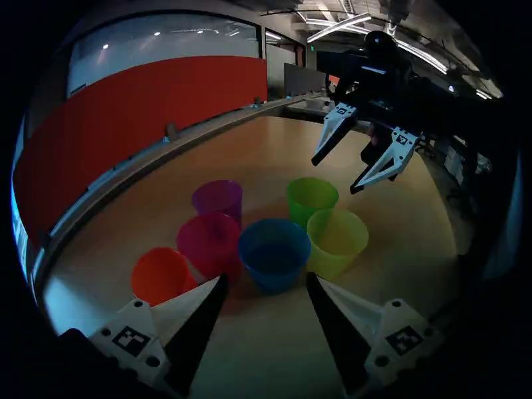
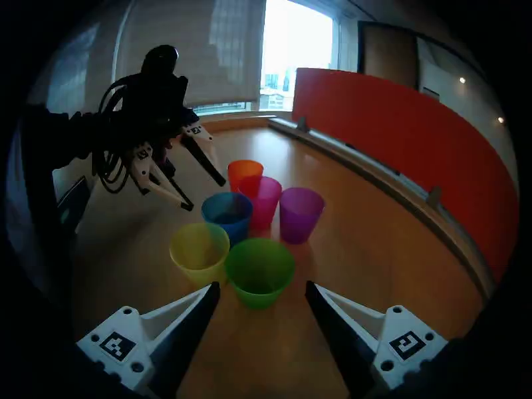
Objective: Pour water
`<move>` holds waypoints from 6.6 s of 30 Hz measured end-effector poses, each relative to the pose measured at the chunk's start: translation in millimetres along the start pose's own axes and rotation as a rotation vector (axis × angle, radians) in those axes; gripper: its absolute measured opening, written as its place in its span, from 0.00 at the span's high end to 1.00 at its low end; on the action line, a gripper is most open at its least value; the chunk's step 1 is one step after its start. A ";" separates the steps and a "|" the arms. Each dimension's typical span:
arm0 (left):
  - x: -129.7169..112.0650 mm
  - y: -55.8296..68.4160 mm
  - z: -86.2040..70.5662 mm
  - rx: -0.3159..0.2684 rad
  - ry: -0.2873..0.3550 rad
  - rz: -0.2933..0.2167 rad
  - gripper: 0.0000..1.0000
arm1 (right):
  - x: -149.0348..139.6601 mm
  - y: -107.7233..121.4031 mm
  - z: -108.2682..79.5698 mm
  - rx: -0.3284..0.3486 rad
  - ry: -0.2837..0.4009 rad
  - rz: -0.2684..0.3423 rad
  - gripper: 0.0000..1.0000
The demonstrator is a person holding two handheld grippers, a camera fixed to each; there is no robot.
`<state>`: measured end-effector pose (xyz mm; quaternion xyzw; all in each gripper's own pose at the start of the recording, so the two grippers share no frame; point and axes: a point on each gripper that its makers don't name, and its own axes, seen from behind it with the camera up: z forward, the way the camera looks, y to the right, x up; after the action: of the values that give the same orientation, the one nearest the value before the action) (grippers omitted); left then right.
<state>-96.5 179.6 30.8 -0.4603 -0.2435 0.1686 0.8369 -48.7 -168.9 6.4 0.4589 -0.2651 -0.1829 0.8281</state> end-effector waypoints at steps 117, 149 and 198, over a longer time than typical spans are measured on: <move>57.5 0.0 -27.6 0.126 0.225 -0.060 0.17 | 60.7 -15.8 -0.5 -0.046 0.118 -0.039 0.12; 118.7 12.0 -93.1 0.203 0.445 -0.074 0.17 | 121.9 -39.8 -34.7 -0.081 0.303 -0.025 0.12; 135.8 18.1 -106.2 0.214 0.493 -0.088 0.17 | 164.2 -50.8 -58.4 -0.080 0.521 0.041 0.12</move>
<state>74.2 184.7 1.1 -0.3853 -0.0328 0.0396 0.9214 113.8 -245.9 -18.3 0.4520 -0.0445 -0.0521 0.8894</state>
